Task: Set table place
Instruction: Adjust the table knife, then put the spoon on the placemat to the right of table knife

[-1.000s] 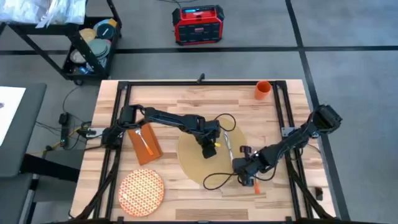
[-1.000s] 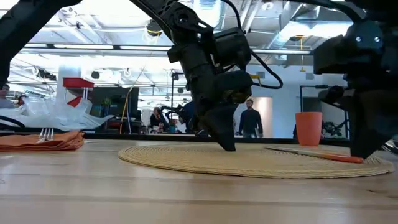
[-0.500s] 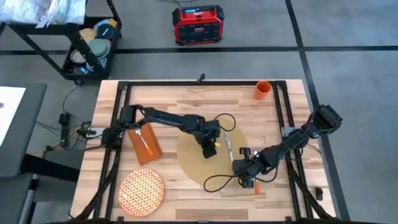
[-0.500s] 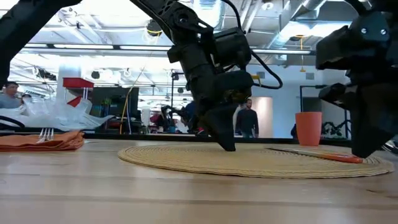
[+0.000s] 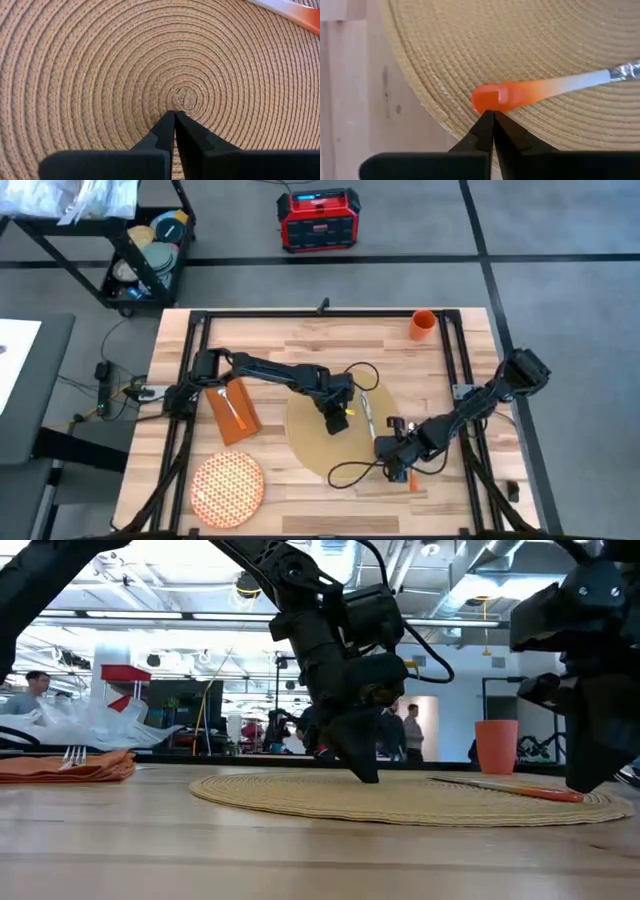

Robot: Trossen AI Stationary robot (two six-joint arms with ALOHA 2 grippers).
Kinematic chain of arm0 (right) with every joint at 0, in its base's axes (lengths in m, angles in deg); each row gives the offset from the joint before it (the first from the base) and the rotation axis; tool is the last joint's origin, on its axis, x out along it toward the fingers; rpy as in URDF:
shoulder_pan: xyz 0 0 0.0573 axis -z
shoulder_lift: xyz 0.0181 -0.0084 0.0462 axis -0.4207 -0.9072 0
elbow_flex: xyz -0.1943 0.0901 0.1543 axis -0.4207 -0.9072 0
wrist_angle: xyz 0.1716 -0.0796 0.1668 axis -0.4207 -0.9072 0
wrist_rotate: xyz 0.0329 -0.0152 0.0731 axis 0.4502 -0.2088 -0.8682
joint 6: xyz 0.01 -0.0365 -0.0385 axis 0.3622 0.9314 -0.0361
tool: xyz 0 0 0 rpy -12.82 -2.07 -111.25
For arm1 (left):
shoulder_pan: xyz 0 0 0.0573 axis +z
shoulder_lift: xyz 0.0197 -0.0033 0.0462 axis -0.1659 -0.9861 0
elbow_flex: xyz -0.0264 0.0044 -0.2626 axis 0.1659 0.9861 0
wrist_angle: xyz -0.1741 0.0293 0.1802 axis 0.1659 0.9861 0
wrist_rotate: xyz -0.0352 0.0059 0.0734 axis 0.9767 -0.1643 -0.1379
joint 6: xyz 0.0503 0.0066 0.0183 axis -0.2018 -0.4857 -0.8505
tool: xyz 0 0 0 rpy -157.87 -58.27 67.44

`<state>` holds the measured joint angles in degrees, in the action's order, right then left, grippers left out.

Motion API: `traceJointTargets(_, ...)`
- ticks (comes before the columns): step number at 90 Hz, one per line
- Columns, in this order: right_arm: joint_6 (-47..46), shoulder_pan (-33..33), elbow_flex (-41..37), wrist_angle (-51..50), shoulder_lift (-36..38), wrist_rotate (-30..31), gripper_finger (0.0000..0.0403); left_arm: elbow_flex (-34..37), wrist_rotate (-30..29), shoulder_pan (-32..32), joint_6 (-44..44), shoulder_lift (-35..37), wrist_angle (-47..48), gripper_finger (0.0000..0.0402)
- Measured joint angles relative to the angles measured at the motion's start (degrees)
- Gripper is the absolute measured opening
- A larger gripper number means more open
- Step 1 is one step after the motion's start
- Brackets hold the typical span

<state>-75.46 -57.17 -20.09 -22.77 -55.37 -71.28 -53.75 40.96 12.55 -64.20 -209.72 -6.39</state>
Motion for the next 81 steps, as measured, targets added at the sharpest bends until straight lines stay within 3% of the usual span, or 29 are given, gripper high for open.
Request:
traceJointTargets(59, 3.7, 1.5, 0.0, 3.4, 0.0, 0.5, 0.0, 0.0, 0.0, 0.0, 0.9, -0.1, -2.0, 0.0)
traceJointTargets(71, 6.4, -0.1, 2.5, -0.9, 2.1, 8.5, 0.0, 0.0, 0.0, 0.0, 2.0, -0.1, -1.6, 0.0)
traceJointTargets(81, 4.9, 0.5, 5.0, -11.6, 4.8, 16.6, 0.0, 0.0, 0.0, 0.0, 2.0, -0.1, -1.5, 0.0)
